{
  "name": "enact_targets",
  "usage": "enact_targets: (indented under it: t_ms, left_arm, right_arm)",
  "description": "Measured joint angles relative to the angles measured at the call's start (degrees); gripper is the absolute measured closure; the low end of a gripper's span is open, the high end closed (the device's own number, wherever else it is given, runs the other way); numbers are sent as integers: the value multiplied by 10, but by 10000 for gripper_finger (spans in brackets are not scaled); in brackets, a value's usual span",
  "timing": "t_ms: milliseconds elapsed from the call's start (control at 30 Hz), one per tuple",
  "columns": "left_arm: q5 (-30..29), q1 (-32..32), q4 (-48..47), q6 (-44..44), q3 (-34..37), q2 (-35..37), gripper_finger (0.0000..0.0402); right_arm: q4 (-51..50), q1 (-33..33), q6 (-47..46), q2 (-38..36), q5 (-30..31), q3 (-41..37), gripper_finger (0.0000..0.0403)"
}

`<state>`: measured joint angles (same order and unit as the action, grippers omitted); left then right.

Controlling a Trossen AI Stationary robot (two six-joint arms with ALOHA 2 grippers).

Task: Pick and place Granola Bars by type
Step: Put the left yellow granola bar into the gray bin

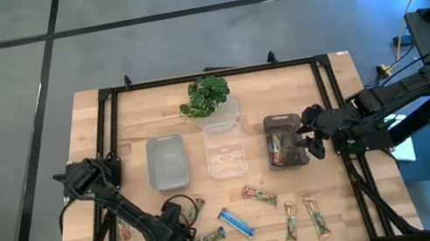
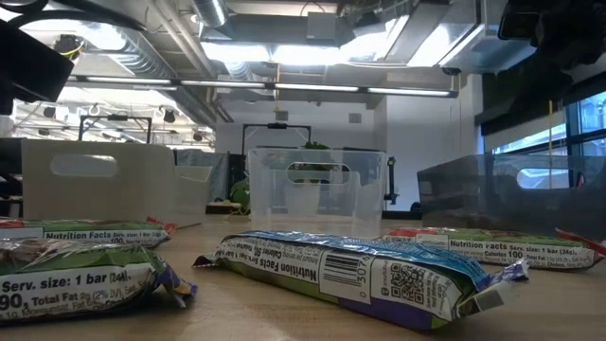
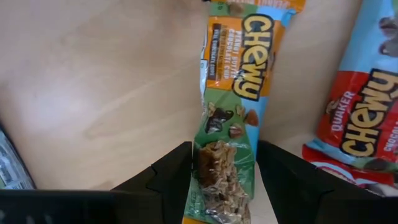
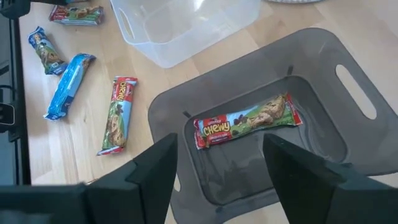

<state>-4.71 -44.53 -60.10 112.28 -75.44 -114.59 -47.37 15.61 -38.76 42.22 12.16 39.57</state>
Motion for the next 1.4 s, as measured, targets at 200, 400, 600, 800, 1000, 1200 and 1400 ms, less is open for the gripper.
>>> enact_targets:
  t_ms: [200, 400, 600, 800, 1000, 1200, 1400]
  left_arm:
    - [-1, 0, 0, 40, 0, 0, 223]
    - [-3, 0, 0, 12, 0, 0, 224]
    - [-4, 0, 3, 4, 0, 0, 247]
    - [-4, 0, 8, 4, -1, -1, 298]
    - [-4, 0, 8, 10, 0, 4, 339]
    - [0, 0, -2, 14, 2, 32, 345]
    - [-5, 1, -28, 15, 2, 74, 344]
  right_arm:
    - [0, 0, 1, 0, 1, 0, 164]
    - [0, 0, 2, 0, 2, 0, 164]
    - [-1, 0, 2, 0, 2, 0, 164]
    - [-1, 0, 4, 0, 2, 0, 164]
    - [-5, 0, 5, 0, 2, 0, 164]
    - [-6, 0, 5, 0, 2, 0, 164]
    - [-6, 0, 15, 0, 2, 0, 164]
